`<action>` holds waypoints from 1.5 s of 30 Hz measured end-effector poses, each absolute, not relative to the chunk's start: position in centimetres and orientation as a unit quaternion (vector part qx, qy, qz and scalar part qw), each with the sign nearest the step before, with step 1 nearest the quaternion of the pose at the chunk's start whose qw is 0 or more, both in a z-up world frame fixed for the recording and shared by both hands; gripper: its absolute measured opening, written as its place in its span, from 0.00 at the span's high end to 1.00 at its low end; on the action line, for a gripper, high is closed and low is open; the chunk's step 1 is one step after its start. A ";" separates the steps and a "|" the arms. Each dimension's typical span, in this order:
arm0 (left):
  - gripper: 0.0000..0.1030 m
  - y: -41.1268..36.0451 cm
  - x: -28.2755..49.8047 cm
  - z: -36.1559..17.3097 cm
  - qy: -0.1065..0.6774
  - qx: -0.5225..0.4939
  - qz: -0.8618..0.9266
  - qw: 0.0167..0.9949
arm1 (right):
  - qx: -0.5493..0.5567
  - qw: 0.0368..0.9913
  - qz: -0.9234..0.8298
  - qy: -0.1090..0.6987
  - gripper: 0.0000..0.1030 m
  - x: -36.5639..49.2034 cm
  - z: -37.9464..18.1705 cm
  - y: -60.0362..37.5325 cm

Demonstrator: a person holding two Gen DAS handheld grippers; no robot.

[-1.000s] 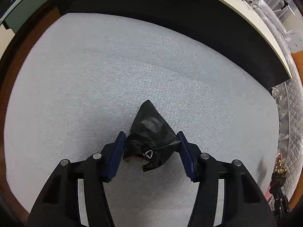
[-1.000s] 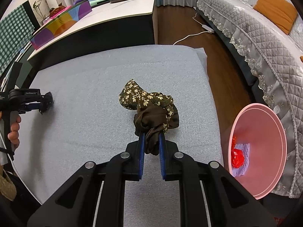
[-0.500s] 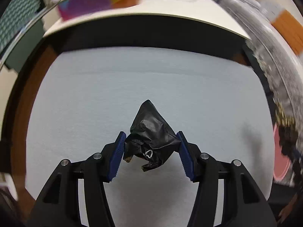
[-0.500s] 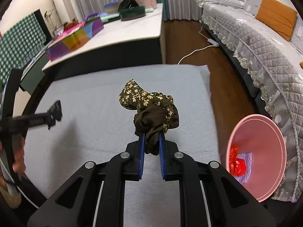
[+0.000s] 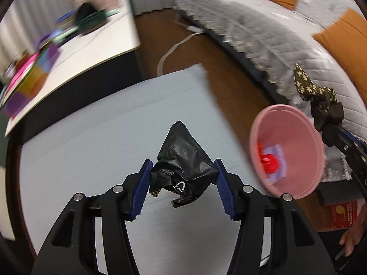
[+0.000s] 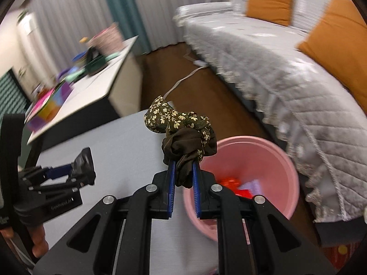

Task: Collect trash

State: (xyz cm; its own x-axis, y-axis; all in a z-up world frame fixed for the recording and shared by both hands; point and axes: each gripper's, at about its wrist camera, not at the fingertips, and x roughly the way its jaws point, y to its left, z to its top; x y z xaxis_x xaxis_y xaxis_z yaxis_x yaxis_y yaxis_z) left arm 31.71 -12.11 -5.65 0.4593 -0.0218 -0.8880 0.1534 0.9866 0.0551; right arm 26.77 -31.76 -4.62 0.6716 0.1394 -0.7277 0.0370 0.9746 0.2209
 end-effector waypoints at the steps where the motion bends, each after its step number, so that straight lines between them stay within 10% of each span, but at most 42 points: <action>1: 0.48 -13.7 32.1 -5.7 0.518 0.063 -0.066 0.850 | 0.113 0.909 0.016 0.401 0.86 26.7 -4.5 -33.0; 25: 0.47 -29.5 35.2 -11.9 0.558 0.114 -0.145 0.809 | 0.145 0.862 -0.061 0.482 0.85 27.7 -11.1 -43.7; 28: 0.38 -29.8 35.3 -12.9 0.563 0.125 -0.134 0.806 | 0.139 0.857 -0.070 0.491 0.70 27.9 -11.8 -43.7; 30: 0.24 -29.8 35.4 -13.4 0.563 0.138 -0.121 0.806 | 0.143 0.856 -0.079 0.490 0.41 27.9 -12.0 -44.0; 45: 0.22 -25.0 32.6 -9.1 0.519 0.099 -0.115 0.841 | 0.131 0.905 -0.075 0.398 0.05 25.9 -6.9 -41.0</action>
State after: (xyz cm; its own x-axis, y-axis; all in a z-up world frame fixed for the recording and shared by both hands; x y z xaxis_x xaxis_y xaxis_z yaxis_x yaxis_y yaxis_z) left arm 32.59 -24.97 -9.12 0.4352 -0.0910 -0.8957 0.2966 0.9539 0.0471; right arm 25.88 -41.01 -6.87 0.6713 -0.0314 -0.7405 0.2395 0.9547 0.1766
